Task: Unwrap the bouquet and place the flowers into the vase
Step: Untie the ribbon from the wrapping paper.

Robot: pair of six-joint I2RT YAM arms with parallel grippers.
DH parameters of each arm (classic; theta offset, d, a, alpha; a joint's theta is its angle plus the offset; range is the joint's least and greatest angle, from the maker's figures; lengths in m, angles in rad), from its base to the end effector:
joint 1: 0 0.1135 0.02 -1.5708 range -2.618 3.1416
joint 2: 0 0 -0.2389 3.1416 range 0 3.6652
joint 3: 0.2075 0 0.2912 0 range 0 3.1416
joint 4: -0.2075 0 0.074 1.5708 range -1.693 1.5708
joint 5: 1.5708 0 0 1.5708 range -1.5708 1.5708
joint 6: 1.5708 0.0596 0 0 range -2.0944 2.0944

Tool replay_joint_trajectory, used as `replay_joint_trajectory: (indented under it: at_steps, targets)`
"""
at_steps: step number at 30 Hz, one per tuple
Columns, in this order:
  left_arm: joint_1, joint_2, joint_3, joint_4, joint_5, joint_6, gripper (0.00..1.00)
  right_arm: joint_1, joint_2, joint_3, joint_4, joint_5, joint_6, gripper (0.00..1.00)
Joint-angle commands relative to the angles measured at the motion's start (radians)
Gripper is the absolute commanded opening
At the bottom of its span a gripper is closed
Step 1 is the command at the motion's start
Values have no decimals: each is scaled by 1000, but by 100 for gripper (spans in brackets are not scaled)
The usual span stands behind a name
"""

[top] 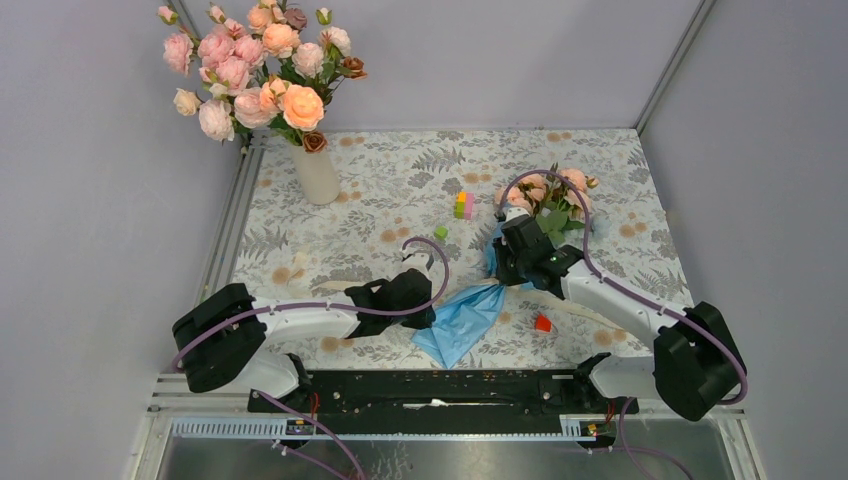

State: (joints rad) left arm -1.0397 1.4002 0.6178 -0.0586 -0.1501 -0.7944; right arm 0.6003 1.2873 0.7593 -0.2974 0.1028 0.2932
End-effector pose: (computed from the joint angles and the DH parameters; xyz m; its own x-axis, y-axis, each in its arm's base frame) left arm 0.1659 -0.2649 0.0915 -0.8367 0.0317 -0.5467 0.2927 0.8696 -0.3976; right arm 0.2675 0.1757 0.1532 -0.7263 -0.1488 -0.6711 -0.3077 0.9434 0.1238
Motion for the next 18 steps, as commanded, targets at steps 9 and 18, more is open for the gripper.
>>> replay_joint_trajectory:
  at_steps: [9,18]
  targets:
    - [0,-24,9,-4,-11,-3,0,1,-33,-21,-8,-3,7,26]
    - [1,-28,7,-7,-12,-4,0,1,-15,-19,-2,18,7,15]
